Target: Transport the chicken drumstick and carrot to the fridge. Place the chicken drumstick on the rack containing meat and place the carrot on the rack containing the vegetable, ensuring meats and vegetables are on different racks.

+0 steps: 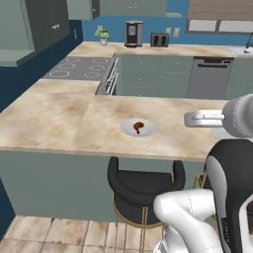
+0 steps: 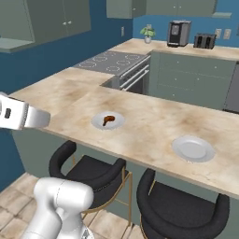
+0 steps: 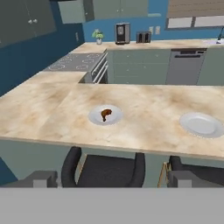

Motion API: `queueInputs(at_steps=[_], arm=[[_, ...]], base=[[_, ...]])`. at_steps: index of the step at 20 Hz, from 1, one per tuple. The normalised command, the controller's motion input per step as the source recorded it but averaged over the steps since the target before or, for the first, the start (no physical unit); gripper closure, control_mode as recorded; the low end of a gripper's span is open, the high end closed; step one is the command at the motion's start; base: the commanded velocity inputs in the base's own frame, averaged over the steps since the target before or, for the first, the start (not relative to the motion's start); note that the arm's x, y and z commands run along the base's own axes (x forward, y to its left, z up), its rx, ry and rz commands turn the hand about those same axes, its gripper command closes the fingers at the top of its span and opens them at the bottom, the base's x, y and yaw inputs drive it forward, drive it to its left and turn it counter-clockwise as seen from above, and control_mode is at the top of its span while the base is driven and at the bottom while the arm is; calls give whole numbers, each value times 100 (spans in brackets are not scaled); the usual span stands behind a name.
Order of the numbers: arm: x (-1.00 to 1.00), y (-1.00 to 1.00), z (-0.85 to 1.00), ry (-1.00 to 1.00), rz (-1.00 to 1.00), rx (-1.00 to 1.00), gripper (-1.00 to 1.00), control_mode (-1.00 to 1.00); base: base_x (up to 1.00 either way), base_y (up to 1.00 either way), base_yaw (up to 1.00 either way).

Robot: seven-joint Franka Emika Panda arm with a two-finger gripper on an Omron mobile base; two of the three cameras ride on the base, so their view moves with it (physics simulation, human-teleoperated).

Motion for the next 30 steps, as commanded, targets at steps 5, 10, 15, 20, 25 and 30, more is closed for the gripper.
queueInputs(at_steps=[5, 10, 15, 20, 25, 30], arm=[[18, 10, -8, 0, 3, 2, -100, -100], [85, 41, -42, 11, 2, 3, -100, -100], [65, 14, -48, 28, 0, 1, -100, -100], [57, -19, -49, 12, 0, 3, -100, -100], [77, -10, -55, 14, 0, 4, -100, -100], [92, 0, -47, 15, 0, 0, -100, -100]], base=[[56, 21, 14], [0, 0, 0], [0, 0, 0], [0, 0, 0], [0, 0, 0], [0, 0, 0]])
